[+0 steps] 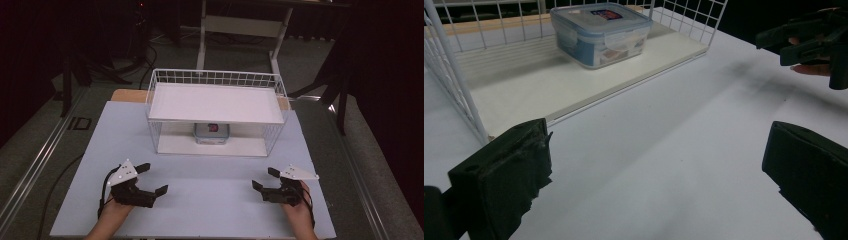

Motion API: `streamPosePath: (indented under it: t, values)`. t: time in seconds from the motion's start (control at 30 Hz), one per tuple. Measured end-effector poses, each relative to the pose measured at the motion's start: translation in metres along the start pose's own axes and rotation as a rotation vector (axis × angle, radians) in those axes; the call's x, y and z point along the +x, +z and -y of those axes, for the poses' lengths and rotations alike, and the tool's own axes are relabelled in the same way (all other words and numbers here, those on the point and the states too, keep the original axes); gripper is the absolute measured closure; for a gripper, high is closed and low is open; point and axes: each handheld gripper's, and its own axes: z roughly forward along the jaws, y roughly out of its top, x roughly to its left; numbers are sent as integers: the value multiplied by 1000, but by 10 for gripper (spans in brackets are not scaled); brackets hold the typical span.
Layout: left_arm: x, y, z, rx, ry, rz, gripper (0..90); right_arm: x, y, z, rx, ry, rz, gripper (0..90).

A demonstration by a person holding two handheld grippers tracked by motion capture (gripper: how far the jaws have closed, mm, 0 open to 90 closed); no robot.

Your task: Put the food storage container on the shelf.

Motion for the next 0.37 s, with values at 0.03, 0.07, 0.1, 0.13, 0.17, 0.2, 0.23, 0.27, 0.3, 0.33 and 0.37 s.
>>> streamPosePath:
  t: [0.03, 0.07, 0.1, 0.13, 0.17, 0.2, 0.23, 0.27, 0.3, 0.33, 0.37]
  values:
    - [0, 0, 0, -2, -5, 1, 4, -1, -1, 0, -2, 5, -2, 163]
    - [0, 0, 0, -1, -5, -1, 4, -1, -1, 0, -2, 7, -2, 163]
    - [0, 0, 0, 3, -3, -2, 4, -1, -1, 0, -2, 7, -1, 163]
    - [0, 0, 0, 7, -1, -1, 4, -1, -1, 0, -4, 8, -2, 163]
    - [1, 1, 1, 10, -3, -2, 4, -2, -1, 0, -4, 11, -4, 163]
    - [1, 1, 1, 14, -4, -4, 4, -2, -1, 0, -5, 14, -4, 163]
    - [1, 1, 1, 15, -4, -4, 4, -3, -1, 0, -4, 14, -5, 163]
    - [1, 1, 1, 17, -5, -4, 4, -3, -1, 1, -2, 15, -3, 163]
    - [1, 1, 1, 17, -6, -4, 4, -3, -1, 1, -1, 16, -2, 163]
    - [1, 1, 1, 17, -6, -3, 4, -3, 0, 1, -2, 19, -6, 163]
    - [2, 1, 1, 17, -6, -2, 4, -3, 0, 1, -2, 20, -5, 161]
